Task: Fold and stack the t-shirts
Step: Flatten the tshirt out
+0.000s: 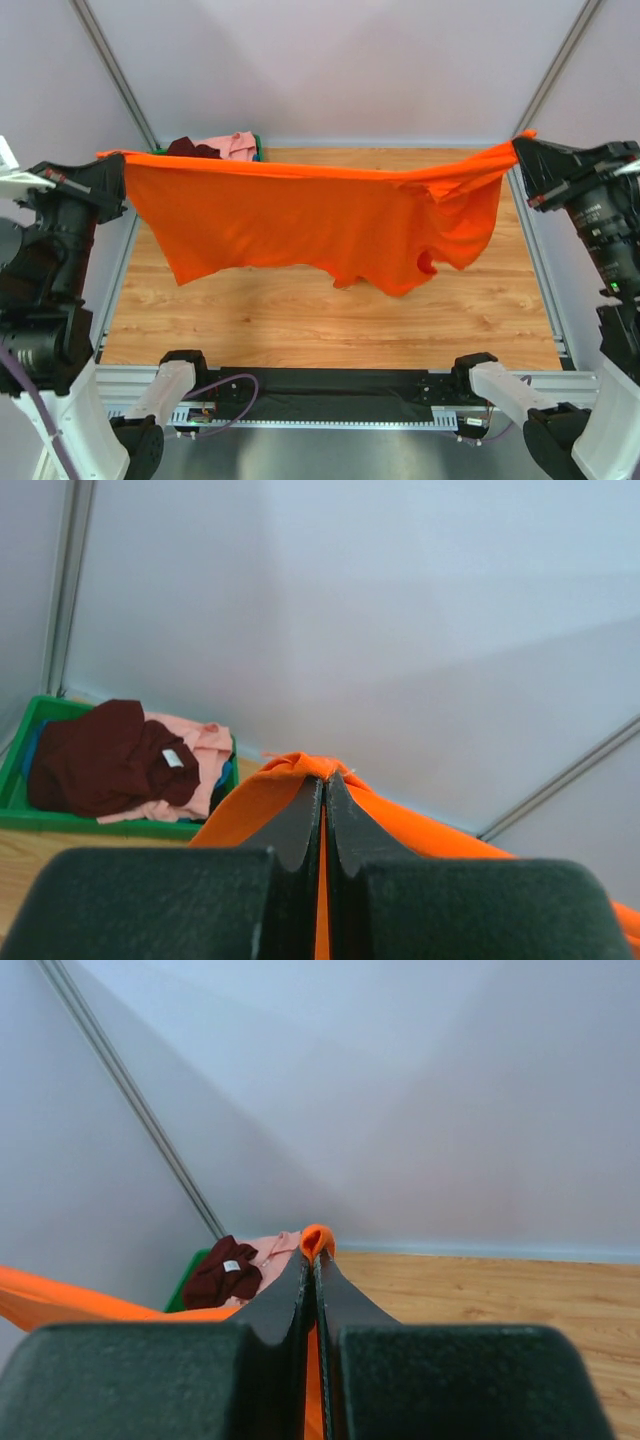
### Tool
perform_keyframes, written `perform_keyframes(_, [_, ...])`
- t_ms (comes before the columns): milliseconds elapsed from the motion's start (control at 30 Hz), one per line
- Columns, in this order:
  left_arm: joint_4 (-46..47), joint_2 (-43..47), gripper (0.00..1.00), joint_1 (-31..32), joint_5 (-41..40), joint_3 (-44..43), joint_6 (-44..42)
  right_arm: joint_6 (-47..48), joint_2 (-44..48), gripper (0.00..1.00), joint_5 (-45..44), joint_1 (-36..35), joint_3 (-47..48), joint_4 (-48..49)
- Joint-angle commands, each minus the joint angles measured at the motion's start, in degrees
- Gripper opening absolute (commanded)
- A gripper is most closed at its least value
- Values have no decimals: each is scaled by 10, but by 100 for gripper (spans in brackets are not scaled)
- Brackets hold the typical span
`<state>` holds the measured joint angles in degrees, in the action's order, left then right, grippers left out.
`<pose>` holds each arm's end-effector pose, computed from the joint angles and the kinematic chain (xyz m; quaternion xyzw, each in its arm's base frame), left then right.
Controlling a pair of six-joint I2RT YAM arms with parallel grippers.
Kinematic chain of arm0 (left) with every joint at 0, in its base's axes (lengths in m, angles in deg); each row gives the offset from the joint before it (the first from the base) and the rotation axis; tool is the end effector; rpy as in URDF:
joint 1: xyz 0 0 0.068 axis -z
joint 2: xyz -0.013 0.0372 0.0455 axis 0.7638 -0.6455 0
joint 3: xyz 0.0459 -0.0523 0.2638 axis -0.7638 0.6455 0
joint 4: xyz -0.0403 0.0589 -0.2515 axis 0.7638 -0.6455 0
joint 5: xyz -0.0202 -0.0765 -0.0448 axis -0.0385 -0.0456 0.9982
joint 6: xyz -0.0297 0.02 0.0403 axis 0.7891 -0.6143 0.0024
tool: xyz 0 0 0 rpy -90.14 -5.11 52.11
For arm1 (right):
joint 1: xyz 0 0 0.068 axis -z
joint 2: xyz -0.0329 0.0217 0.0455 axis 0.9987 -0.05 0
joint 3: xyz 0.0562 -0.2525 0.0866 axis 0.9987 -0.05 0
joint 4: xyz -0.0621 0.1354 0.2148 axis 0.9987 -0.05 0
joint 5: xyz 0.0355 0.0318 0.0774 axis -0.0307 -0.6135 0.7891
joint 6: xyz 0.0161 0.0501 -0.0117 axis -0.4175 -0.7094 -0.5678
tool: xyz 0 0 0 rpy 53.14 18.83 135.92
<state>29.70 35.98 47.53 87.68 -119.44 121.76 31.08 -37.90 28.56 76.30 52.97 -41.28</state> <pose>0.0524 0.0020 0.5738 -0.2002 0.6210 -0.2036 0.7299 0.0536 0.0143 0.5990 0.0052 0.6319 0.2339 0.7389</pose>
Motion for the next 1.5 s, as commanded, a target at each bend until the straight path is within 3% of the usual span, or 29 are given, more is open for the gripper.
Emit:
perform_keyframes(0, [-20, 22, 0, -3, -4, -30, -16, -10, 45, 0, -4, 1, 23, -19])
perform_keyframes(267, [-73, 35, 0, -2, -15, -45, -4, -8, 87, 0, -24, 1, 78, -72])
perform_keyframes(633, [-102, 81, 0, 3, -45, -79, -3, -80, 116, 0, 71, 4, 155, -72])
perform_keyframes(833, [-65, 73, 0, 2, -56, 36, -29, -26, 110, 0, 14, 4, -18, -27])
perform_keyframes(967, [-5, 50, 0, 3, -118, 162, -68, 24, 51, 0, -1, 5, -130, 28])
perform_keyframes(1167, [117, -37, 0, 3, -143, 261, -117, 90, -88, 0, 1, 5, -209, 145])
perform_keyframes(1467, [269, -204, 0, 2, -142, 310, -160, 98, -352, 0, 97, 5, -210, 298])
